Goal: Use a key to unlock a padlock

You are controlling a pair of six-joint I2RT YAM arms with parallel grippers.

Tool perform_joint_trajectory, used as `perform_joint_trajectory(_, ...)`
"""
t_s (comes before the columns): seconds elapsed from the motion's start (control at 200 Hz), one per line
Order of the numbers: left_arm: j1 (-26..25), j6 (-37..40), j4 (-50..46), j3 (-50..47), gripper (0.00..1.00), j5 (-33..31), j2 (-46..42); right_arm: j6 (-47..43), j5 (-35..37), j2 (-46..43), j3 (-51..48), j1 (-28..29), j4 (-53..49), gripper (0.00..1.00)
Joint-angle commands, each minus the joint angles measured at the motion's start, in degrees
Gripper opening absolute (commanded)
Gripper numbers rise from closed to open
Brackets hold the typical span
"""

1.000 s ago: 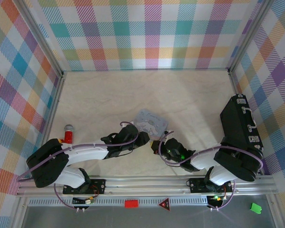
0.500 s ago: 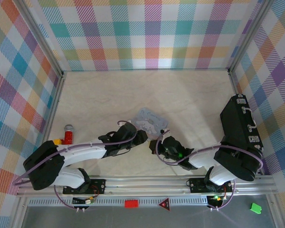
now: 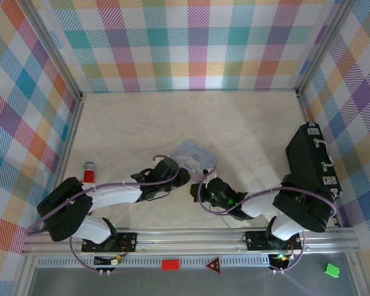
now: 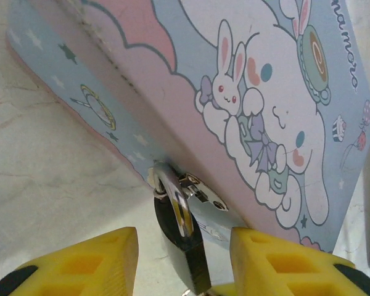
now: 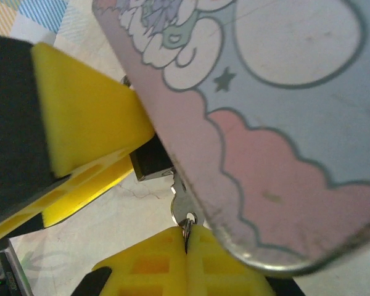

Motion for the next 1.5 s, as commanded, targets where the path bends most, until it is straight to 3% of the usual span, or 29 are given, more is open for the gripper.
perform_joint_trajectory(0.0, 0.5, -1.2, 0.6, 0.5, 0.43, -1.1, 1.1, -1.6, -0.6, 1.0, 1.8, 0.7, 0.3, 0.00)
perform_joint_trajectory(0.4, 1.5, -1.2, 1.6, 0.0, 0.12, -0.6, 1.9, -2.7, 1.0, 1.1, 1.6, 0.7, 0.1, 0.00)
perform_joint_trajectory(0.555, 1.5, -1.0, 0.2, 0.5, 0.04, -0.6, 1.5, -12.0, 4.0, -0.1, 0.5, 1.1, 1.1, 0.22)
perform_joint_trajectory(0.685, 1.5, -1.5, -1.0, 1.0, 0.00, -0.5, 0.6, -22.6, 4.2, 0.6, 0.0, 2.2, 5.6, 0.33)
perform_joint_trajectory(0.795, 1.7, -2.0, -2.1, 1.8, 0.00, -0.1, 0.2, -26.9, 3.4, 2.8, 1.0, 3.4, 8.4, 0.35)
perform_joint_trajectory(1.09, 2.9, -4.1, -5.4, 1.5, 0.00, -0.9, -3.5, -35.7, 9.6, 4.0, -0.6, 7.4, 12.8, 0.35)
perform_joint_trajectory(1.31, 4.9, -6.6, -4.8, -0.8, 0.00, -1.1, -6.4, -43.2, 9.2, 3.4, -0.7, 8.3, 15.8, 0.35)
perform_joint_trajectory(1.495, 7.2, -6.9, -5.3, -2.2, 0.00, -1.2, -8.3, -56.7, 9.5, 3.2, 3.0, 8.5, 13.0, 0.35)
